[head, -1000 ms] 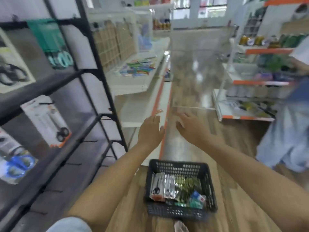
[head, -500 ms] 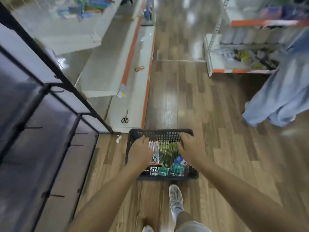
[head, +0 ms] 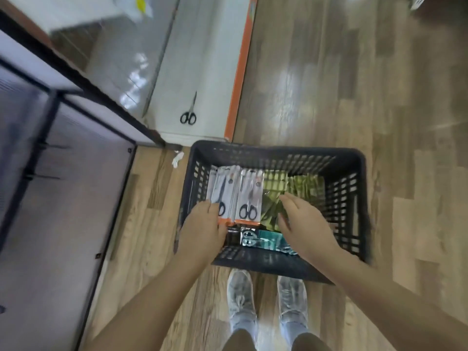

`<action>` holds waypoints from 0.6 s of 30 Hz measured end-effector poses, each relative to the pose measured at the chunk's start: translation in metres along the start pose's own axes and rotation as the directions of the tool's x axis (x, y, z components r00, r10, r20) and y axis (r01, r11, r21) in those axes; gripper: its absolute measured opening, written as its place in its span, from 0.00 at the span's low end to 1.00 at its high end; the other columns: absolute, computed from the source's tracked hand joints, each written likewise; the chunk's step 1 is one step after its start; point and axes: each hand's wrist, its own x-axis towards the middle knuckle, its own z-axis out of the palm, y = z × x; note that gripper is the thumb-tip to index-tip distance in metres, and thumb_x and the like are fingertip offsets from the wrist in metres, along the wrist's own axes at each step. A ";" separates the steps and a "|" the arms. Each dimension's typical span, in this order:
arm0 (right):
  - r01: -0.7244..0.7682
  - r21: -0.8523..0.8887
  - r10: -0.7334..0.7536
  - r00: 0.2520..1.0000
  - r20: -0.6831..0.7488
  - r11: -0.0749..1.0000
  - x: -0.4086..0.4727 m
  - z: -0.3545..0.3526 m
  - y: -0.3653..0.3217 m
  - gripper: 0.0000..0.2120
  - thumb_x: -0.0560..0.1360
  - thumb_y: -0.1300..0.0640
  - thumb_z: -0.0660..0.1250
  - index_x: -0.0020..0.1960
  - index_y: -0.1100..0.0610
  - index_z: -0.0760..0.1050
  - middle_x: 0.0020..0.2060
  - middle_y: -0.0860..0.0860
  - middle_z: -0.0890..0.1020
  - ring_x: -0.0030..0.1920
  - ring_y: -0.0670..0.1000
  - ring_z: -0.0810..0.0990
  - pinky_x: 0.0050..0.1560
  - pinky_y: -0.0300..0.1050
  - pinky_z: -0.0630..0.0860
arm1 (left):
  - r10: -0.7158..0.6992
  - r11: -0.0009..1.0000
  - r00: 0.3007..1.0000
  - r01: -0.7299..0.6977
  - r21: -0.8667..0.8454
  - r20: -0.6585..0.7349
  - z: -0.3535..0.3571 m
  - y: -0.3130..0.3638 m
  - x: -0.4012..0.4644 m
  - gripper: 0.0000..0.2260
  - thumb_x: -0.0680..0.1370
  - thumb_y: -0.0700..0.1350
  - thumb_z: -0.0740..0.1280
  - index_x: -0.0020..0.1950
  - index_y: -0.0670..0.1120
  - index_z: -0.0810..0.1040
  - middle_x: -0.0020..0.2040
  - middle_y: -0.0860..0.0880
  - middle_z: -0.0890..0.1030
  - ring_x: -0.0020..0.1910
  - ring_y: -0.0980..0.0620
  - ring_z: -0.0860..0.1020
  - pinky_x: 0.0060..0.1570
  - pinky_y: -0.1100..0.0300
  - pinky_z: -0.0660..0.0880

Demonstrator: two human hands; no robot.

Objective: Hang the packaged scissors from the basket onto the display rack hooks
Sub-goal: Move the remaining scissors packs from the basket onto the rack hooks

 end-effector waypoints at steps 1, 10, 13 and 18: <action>0.001 0.011 -0.001 1.000 -0.006 1.000 0.015 0.025 0.006 0.21 0.79 0.57 0.58 0.71 0.61 0.65 0.69 0.56 0.70 0.68 0.54 0.68 0.67 0.47 0.65 | 0.000 1.000 1.000 0.000 0.005 -0.003 0.024 -0.010 0.016 0.12 0.78 0.45 0.60 0.60 0.43 0.72 0.57 0.48 0.74 0.59 0.48 0.71 0.56 0.56 0.69; 0.016 -0.015 -0.016 0.999 0.051 1.000 0.128 0.215 0.066 0.25 0.80 0.52 0.57 0.74 0.59 0.59 0.72 0.57 0.63 0.70 0.57 0.65 0.68 0.50 0.64 | -0.065 0.993 0.997 0.061 0.104 0.039 0.199 -0.084 0.141 0.16 0.81 0.50 0.57 0.63 0.40 0.69 0.62 0.42 0.70 0.63 0.44 0.67 0.59 0.51 0.67; 0.039 -0.044 -0.040 0.999 -0.021 0.998 0.162 0.237 0.079 0.28 0.79 0.46 0.58 0.74 0.58 0.58 0.74 0.57 0.60 0.70 0.58 0.64 0.67 0.51 0.65 | -0.080 0.988 0.997 0.079 0.131 0.005 0.225 -0.099 0.176 0.22 0.81 0.54 0.54 0.68 0.40 0.66 0.69 0.40 0.66 0.68 0.43 0.63 0.65 0.49 0.64; -0.084 0.073 0.087 0.996 -0.034 0.994 0.199 0.254 0.086 0.41 0.73 0.31 0.55 0.76 0.54 0.51 0.74 0.57 0.59 0.73 0.57 0.58 0.69 0.51 0.61 | -0.170 0.985 0.985 0.170 0.038 -0.004 0.251 -0.108 0.198 0.32 0.80 0.61 0.47 0.75 0.40 0.55 0.76 0.40 0.55 0.76 0.43 0.52 0.74 0.50 0.52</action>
